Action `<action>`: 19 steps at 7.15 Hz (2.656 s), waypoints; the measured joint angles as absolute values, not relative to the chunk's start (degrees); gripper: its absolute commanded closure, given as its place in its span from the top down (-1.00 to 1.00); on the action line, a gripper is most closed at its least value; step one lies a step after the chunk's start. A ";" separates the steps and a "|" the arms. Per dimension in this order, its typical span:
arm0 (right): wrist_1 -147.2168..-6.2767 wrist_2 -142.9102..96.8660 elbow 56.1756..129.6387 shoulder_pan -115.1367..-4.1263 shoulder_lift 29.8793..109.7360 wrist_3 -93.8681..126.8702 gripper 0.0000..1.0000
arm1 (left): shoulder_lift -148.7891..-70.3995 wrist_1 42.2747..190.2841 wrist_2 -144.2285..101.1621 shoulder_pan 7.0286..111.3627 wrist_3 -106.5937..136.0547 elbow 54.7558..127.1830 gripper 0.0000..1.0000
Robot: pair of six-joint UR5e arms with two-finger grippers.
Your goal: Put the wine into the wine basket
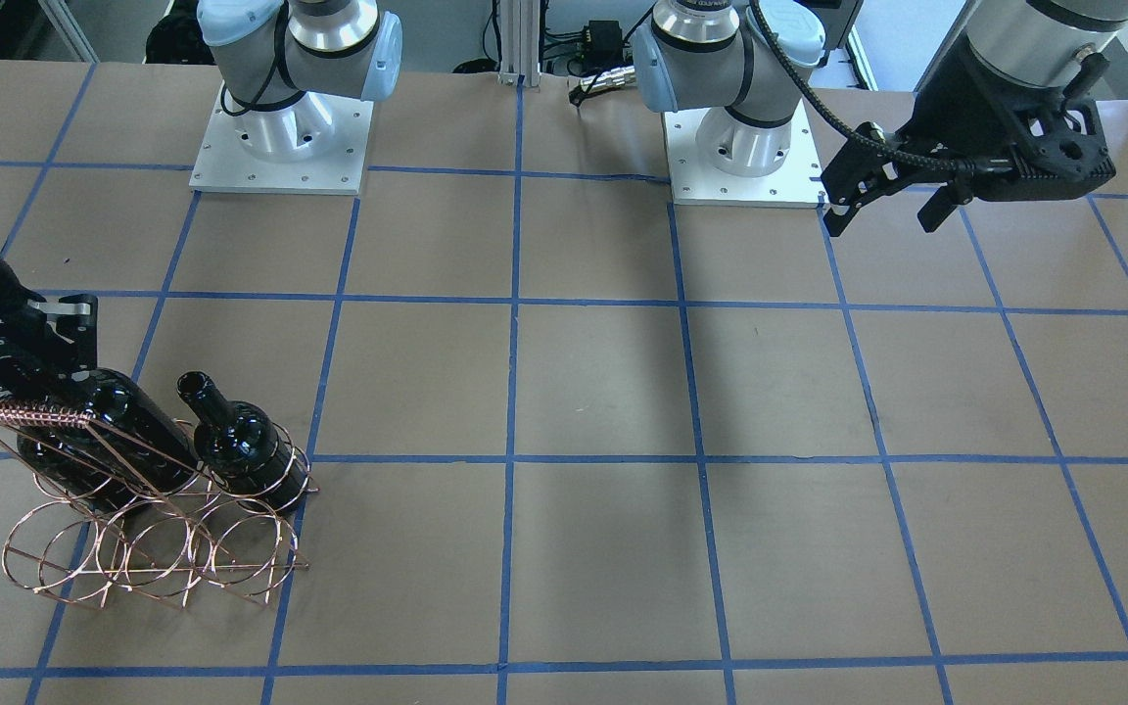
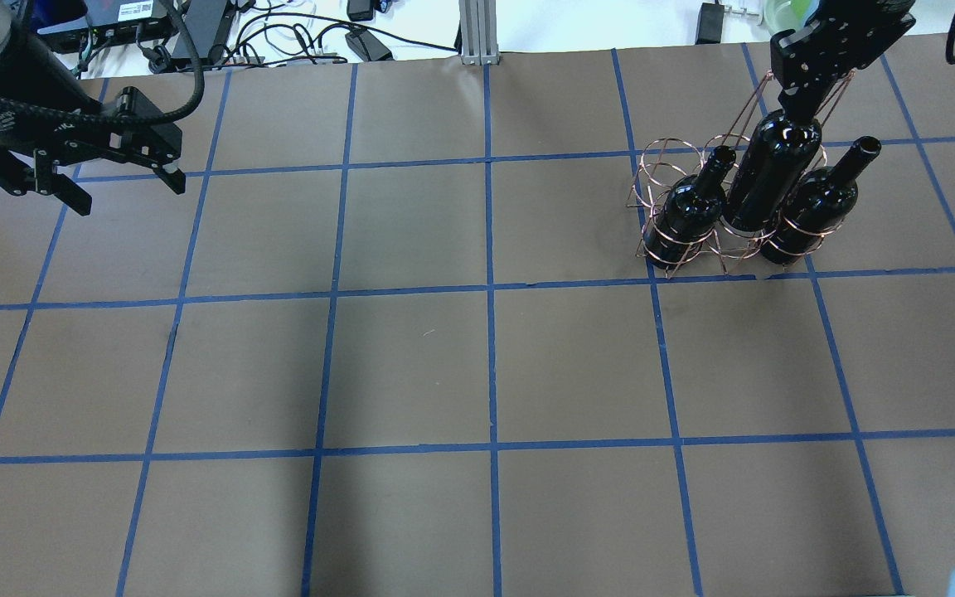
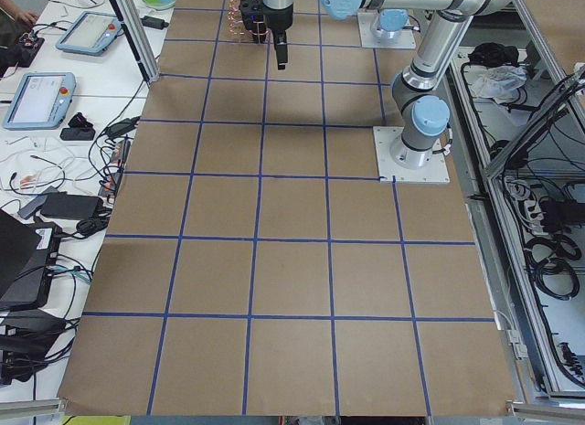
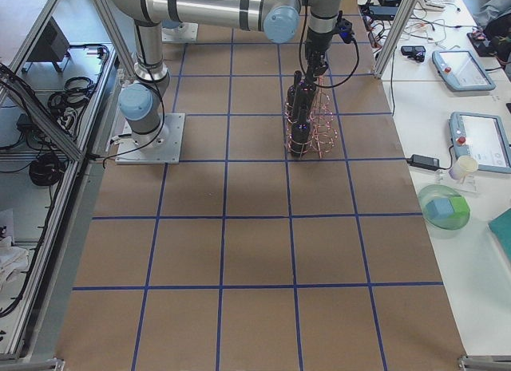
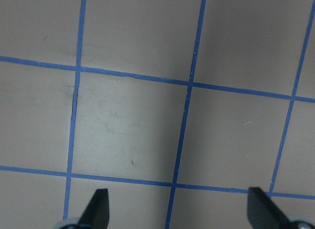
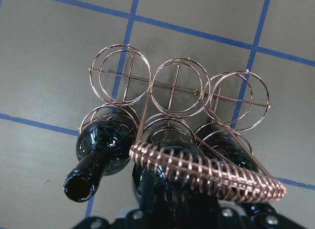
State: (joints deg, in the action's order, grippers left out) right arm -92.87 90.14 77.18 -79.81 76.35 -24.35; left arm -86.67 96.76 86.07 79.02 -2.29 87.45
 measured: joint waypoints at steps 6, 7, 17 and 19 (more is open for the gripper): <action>-98.72 90.07 81.92 -79.81 75.32 -24.95 -0.53 | -86.17 96.79 86.19 79.12 -2.55 87.56 1.00; -98.79 90.02 82.08 -79.81 75.16 -24.96 -0.53 | -86.36 96.49 86.22 79.30 -2.86 87.56 1.00; -94.87 89.25 83.66 -80.31 83.12 -23.19 0.98 | -87.39 92.11 92.04 87.19 -1.04 89.02 1.00; -86.75 88.59 83.53 -81.37 88.85 -19.21 0.99 | -87.34 92.19 91.97 87.23 -1.05 89.03 1.00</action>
State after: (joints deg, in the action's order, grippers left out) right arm -86.75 88.59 83.53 -81.37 88.85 -19.21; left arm -87.34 92.19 91.97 87.23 -1.05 89.03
